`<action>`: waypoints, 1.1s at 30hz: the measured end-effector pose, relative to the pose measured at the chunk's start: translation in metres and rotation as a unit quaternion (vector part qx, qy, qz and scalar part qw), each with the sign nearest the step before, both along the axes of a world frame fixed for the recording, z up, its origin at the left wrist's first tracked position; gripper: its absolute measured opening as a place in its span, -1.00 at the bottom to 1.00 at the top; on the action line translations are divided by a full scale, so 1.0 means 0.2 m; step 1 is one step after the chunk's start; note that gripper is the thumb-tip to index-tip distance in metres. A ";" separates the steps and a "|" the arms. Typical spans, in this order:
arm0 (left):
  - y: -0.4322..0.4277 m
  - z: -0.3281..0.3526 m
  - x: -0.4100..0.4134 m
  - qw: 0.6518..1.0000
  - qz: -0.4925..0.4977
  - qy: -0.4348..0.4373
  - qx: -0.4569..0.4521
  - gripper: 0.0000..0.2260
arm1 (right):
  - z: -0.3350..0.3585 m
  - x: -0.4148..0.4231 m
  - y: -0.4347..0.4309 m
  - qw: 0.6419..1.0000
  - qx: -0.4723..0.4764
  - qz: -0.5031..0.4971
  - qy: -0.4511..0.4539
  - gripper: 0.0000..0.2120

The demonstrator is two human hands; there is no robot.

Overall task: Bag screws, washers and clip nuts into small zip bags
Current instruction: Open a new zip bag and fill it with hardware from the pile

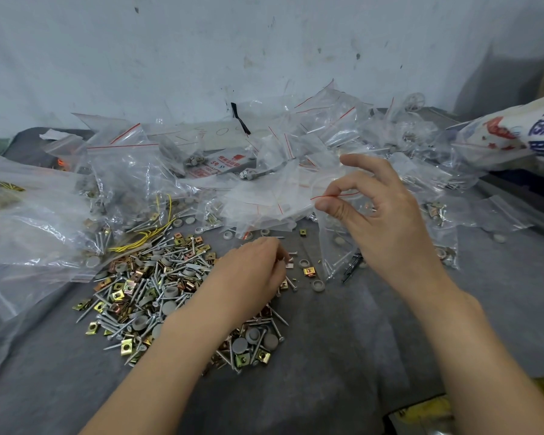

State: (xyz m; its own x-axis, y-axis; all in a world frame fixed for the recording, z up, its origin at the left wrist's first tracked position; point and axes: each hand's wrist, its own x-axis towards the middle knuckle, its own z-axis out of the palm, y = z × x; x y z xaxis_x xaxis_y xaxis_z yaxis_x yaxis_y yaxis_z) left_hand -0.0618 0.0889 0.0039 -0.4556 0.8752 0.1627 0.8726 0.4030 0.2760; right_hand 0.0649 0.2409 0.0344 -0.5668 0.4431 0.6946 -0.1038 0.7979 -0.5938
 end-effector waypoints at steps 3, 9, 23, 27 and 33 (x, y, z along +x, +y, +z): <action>0.00 0.02 -0.02 0.996 0.037 -0.052 0.069 -0.85 | 0.00 0.00 0.00 1.000 0.000 -0.001 -0.001 -0.86; 0.01 0.22 -0.04 0.900 0.053 -0.220 0.373 -0.92 | 0.01 -0.01 -0.01 1.000 0.011 0.003 -0.006 -0.88; 0.11 0.31 0.11 0.900 -0.031 -0.254 0.353 -0.88 | 0.00 -0.01 -0.03 1.000 0.002 0.007 -0.012 -0.88; 0.11 0.30 0.09 0.900 -0.026 -0.251 0.356 -0.87 | 0.01 -0.01 -0.03 1.000 -0.002 0.010 -0.013 -0.92; 0.09 0.29 0.06 0.898 -0.014 -0.253 0.359 -0.86 | 0.01 0.00 -0.02 1.000 -0.004 0.011 -0.013 -0.91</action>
